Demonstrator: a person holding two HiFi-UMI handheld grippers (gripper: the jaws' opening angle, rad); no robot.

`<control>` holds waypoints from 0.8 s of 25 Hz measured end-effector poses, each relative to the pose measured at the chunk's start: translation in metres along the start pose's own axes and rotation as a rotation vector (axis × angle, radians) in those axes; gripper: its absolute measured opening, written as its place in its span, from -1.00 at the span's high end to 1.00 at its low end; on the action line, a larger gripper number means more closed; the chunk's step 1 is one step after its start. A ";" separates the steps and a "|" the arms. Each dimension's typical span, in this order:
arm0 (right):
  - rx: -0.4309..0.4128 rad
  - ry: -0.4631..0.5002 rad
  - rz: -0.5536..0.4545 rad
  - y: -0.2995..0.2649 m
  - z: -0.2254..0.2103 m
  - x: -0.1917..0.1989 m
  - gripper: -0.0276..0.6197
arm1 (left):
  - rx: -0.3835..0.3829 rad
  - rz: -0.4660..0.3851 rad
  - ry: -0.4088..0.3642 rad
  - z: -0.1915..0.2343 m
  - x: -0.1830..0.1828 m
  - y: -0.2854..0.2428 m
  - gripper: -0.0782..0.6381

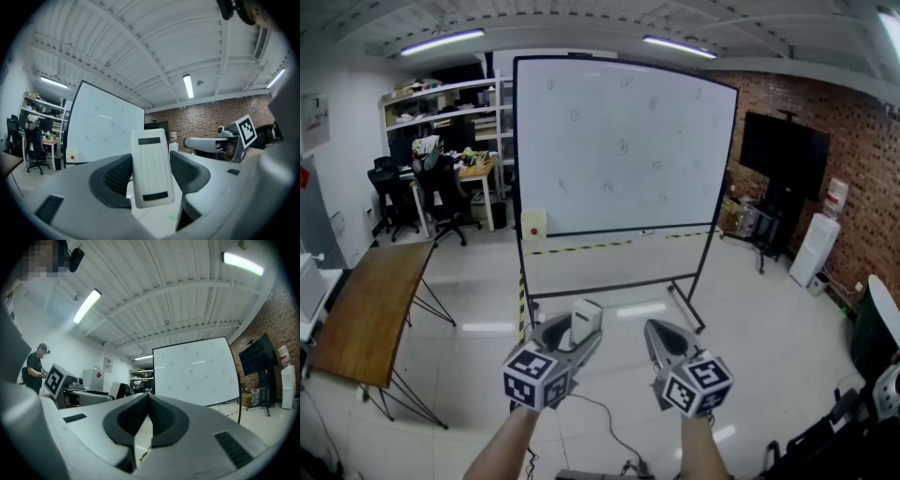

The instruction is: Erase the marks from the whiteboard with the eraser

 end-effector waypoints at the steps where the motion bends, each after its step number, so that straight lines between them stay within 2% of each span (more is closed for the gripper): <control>1: -0.004 -0.004 -0.003 -0.003 -0.007 0.002 0.95 | -0.003 0.001 -0.002 0.001 0.001 -0.006 0.07; 11: -0.028 -0.026 -0.023 -0.046 -0.084 0.016 0.95 | -0.035 -0.003 -0.015 0.031 0.011 -0.077 0.07; 15: -0.017 -0.031 -0.010 -0.080 -0.107 0.028 0.95 | -0.032 -0.002 -0.010 0.063 0.017 -0.112 0.07; 20: 0.010 0.000 0.002 -0.144 -0.137 0.036 0.95 | -0.006 -0.020 -0.006 0.124 0.018 -0.166 0.07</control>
Point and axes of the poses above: the fingertips, and each gripper's own axes: y backward along the fingers, z to its left, x out of its underside, the point moved 7 cm from there along y, backward along the fingers, and after that the axes turned 7 degrees about -z, right-handed, at the moved point
